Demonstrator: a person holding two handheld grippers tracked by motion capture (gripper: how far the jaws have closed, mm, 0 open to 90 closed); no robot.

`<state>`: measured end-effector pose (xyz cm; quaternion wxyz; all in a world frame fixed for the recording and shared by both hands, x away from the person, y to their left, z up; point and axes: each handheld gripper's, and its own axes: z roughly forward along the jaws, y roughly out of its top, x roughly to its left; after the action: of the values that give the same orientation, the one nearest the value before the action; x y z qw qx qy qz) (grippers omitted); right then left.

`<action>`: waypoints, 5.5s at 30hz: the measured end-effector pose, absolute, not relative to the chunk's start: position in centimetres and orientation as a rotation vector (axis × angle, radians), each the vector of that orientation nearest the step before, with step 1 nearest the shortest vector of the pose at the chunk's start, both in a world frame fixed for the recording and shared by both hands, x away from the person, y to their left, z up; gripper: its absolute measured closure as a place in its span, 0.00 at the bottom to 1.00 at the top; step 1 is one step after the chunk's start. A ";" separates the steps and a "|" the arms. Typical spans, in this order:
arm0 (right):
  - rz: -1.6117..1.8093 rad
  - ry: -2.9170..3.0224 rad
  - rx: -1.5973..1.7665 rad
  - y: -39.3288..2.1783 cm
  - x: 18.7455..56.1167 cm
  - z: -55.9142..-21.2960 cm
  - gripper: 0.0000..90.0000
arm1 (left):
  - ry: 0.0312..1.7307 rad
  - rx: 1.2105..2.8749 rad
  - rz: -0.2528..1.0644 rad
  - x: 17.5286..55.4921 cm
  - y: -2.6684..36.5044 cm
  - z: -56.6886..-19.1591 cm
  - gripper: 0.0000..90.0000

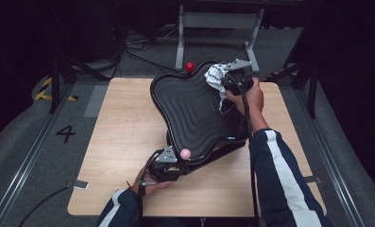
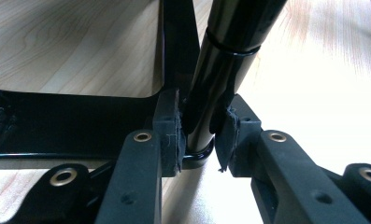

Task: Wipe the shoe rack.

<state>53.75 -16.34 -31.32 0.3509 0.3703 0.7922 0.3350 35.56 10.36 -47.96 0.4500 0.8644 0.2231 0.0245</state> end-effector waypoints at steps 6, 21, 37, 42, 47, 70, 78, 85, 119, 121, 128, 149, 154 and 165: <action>0.869 2.056 0.939 -15.8 53.9 -31.1 0.88 | 0.550 2.136 0.055 35.6 10.4 -48.0 0.79; 0.907 2.128 0.777 -12.2 52.8 -30.6 0.87 | 0.546 2.140 0.054 35.6 10.3 -48.0 0.79; 0.980 2.256 0.564 -6.4 49.2 -30.8 0.87 | 0.537 2.142 0.051 35.5 10.3 -48.0 0.79; 0.993 2.278 0.477 -3.8 48.0 -30.8 0.86 | 0.538 2.142 0.050 35.5 10.3 -48.0 0.79; 1.005 2.282 0.450 -1.8 47.5 -30.6 0.86 | 0.536 2.142 0.052 35.5 10.3 -48.0 0.79; 0.985 2.221 0.606 -5.3 50.1 -30.4 0.86 | 0.541 2.138 0.048 35.5 10.3 -48.0 0.79; 0.928 2.172 0.720 -9.1 52.0 -30.4 0.86 | 0.543 2.138 0.045 35.5 10.3 -48.0 0.79; 0.891 2.112 0.852 -12.2 53.7 -30.6 0.86 | 0.541 2.137 0.047 35.5 10.3 -48.0 0.79; 0.861 2.166 0.739 -9.9 53.9 -29.6 0.87 | 0.538 2.139 0.040 35.6 10.3 -48.0 0.79; 0.862 2.174 0.716 -9.4 53.5 -29.7 0.87 | 0.538 2.141 0.041 35.6 10.4 -48.0 0.79; 0.888 2.220 0.646 -7.6 52.0 -29.8 0.87 | 0.540 2.136 0.045 35.5 10.3 -48.0 0.79; 0.943 2.291 0.366 1.9 47.8 -29.5 0.86 | 0.545 2.140 0.042 35.5 10.4 -48.0 0.79; 0.953 2.297 0.374 1.2 48.1 -29.5 0.86 | 0.543 2.140 0.043 35.6 10.4 -48.0 0.79; 0.954 2.270 0.572 -6.1 51.6 -29.6 0.87 | 0.542 2.138 0.042 35.6 10.4 -48.0 0.79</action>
<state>51.61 -6.09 -29.62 0.3020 0.2158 0.8561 0.3597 35.57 10.38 -47.97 0.4510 0.8650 0.2193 0.0170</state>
